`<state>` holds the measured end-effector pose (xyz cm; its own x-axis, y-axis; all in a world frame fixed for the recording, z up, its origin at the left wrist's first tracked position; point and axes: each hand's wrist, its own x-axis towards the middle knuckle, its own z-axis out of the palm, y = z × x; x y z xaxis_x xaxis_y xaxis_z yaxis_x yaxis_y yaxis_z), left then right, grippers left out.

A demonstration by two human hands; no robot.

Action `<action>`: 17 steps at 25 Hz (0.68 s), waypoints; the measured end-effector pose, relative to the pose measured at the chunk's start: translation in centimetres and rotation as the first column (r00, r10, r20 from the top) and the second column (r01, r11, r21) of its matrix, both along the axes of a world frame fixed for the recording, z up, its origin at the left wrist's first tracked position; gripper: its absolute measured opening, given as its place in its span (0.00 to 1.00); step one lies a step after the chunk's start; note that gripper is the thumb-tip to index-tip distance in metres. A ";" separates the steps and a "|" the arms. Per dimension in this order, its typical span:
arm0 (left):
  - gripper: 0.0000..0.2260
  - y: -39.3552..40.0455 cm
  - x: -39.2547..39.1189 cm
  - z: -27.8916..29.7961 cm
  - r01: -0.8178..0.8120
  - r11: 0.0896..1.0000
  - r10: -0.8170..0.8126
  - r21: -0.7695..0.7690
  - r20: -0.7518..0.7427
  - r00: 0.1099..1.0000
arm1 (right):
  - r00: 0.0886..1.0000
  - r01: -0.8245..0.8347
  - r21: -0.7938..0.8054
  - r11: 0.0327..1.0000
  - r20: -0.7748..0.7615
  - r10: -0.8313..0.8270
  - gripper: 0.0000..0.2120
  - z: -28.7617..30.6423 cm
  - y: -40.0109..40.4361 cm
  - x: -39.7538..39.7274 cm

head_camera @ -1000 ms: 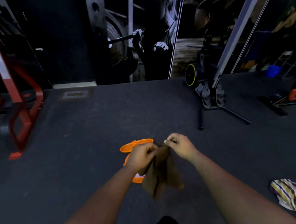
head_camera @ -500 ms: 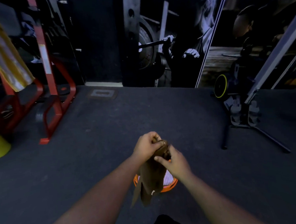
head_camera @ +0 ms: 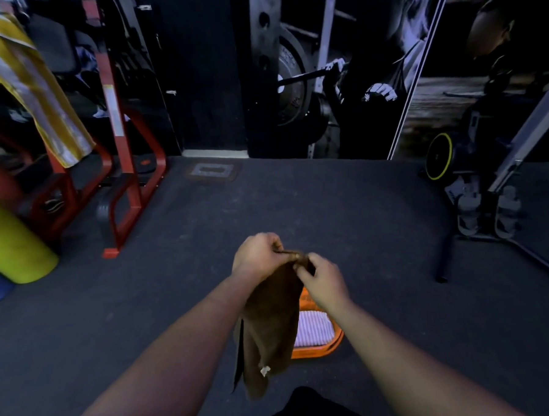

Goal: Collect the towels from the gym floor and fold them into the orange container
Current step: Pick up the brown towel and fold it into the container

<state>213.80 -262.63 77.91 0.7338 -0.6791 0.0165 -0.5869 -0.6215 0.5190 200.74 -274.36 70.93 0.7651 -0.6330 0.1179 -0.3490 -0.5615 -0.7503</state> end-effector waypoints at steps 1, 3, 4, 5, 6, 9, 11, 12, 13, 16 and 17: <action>0.14 0.0 0.1 0.0 -0.003 1.000 0.003 0.018 0.025 1.000 | 1.000 0.021 0.039 0.999 0.009 -0.022 0.07 -0.4 -0.6 0.0; 0.15 0.2 0.2 -0.2 -0.001 1.000 0.000 0.019 0.050 0.999 | 0.994 -0.014 0.264 0.964 0.106 -0.014 0.07 -0.9 -1.5 -0.3; 0.16 0.2 0.3 -0.4 0.014 1.000 -0.014 -0.003 0.041 0.999 | 0.985 -0.043 0.393 0.918 0.171 -0.027 0.07 -1.1 -1.7 -0.5; 0.16 0.3 0.4 -0.6 0.031 0.999 -0.030 -0.034 0.021 0.999 | 0.976 -0.056 0.449 0.892 0.212 -0.046 0.09 -1.1 -1.8 -0.8; 0.16 0.3 0.3 -0.6 0.047 0.996 -0.048 -0.074 -0.012 0.999 | 0.967 -0.079 0.434 0.897 0.251 -0.036 0.10 -0.8 -1.8 -1.0; 0.16 0.3 0.4 -0.7 -0.020 0.961 -0.010 -0.276 -0.106 0.994 | 0.972 -0.222 0.068 0.973 -0.058 0.226 0.16 -0.2 -2.6 -2.2; 0.19 0.9 1.2 -1.1 -0.177 0.866 0.109 -0.467 -0.168 0.980 | 0.869 -0.346 -0.251 0.904 -0.448 0.208 0.20 -1.2 -3.9 -3.4; 0.19 1.4 1.9 -1.4 -0.264 0.801 0.166 -0.538 -0.224 0.960 | 0.882 -0.326 -0.334 0.885 -0.444 0.158 0.16 -2.1 -4.7 -3.9; 0.19 2.2 2.7 -1.9 -0.340 0.751 0.214 -0.566 -0.278 0.936 | 0.932 -0.241 -0.330 0.913 -0.342 0.123 0.11 -2.8 -5.6 -4.6; 0.18 4.2 3.8 -3.8 -0.445 0.752 0.282 -0.487 -0.373 0.884 | 1.000 -0.016 0.184 0.983 0.027 0.011 0.07 -1.9 -6.5 -5.4; 0.15 4.3 3.6 -4.7 -0.445 0.788 0.296 -0.425 -0.373 0.880 | 0.996 -0.023 0.312 0.950 0.093 -0.007 0.08 -1.1 -6.6 -4.8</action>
<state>217.37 -258.36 73.23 0.9506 -0.3090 0.0290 -0.1523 -0.3832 0.9110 195.93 -280.98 69.81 0.7655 -0.6433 -0.0145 -0.2664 -0.2963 -0.9172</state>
